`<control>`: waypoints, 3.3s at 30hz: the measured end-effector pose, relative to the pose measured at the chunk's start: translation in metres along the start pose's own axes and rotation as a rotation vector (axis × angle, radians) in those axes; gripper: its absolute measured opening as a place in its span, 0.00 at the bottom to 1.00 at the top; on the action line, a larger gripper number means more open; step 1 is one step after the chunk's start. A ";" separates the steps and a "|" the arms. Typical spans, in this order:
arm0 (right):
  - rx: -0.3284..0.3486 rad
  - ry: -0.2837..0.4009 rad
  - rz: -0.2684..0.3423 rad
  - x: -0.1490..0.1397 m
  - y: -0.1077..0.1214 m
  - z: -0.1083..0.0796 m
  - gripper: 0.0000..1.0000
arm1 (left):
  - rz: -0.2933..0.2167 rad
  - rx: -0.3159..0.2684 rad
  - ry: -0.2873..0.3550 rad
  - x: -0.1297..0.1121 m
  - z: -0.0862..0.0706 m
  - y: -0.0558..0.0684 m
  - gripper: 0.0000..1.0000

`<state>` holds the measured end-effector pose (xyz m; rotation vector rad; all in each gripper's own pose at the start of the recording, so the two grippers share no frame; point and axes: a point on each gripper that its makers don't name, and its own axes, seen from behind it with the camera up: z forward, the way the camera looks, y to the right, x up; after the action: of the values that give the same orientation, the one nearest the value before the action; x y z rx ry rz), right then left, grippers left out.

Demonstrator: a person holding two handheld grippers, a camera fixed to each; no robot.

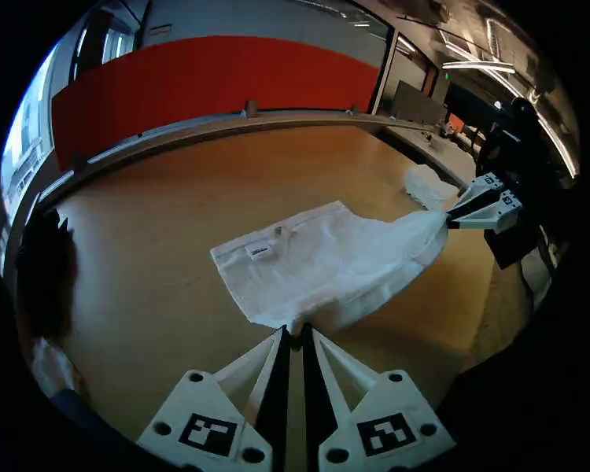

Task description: Fold towel

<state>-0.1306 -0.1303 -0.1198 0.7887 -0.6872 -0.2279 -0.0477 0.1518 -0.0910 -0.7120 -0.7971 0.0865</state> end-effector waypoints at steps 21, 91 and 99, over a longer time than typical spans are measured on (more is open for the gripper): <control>0.006 -0.009 0.001 0.000 -0.005 -0.010 0.11 | -0.014 -0.020 0.001 -0.002 -0.014 0.009 0.11; -0.086 -0.158 0.098 -0.030 0.117 0.109 0.13 | -0.105 0.119 -0.041 0.011 0.117 -0.074 0.23; -0.116 -0.161 0.100 -0.027 0.125 0.117 0.26 | -0.084 0.148 -0.053 0.011 0.124 -0.085 0.27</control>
<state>-0.2338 -0.0993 0.0161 0.6279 -0.8557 -0.2398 -0.1398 0.1588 0.0275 -0.5381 -0.8614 0.0881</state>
